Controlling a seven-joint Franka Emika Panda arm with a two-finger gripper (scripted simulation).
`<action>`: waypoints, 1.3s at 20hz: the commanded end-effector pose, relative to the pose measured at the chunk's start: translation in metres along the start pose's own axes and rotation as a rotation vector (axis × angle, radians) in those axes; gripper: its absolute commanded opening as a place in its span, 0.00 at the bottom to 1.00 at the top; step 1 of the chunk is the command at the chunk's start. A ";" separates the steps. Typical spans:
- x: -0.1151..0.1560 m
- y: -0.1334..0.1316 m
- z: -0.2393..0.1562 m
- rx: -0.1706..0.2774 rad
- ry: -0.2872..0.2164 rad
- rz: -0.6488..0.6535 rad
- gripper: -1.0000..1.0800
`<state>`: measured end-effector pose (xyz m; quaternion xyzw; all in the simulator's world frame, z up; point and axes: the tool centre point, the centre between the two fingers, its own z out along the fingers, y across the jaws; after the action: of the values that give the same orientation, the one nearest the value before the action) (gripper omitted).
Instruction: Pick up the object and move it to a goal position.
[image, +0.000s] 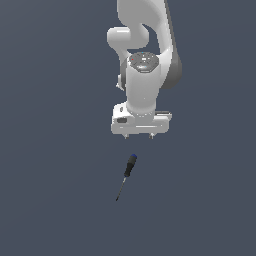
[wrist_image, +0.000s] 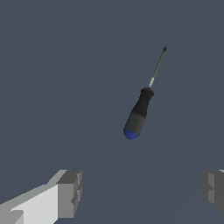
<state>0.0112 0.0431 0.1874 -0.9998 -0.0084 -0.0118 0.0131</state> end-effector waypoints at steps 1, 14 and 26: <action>0.006 0.003 0.005 0.000 -0.002 0.021 0.96; 0.062 0.032 0.068 -0.012 -0.013 0.237 0.96; 0.089 0.053 0.118 -0.029 -0.018 0.377 0.96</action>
<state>0.1013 -0.0036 0.0740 -0.9848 0.1737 0.0001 0.0014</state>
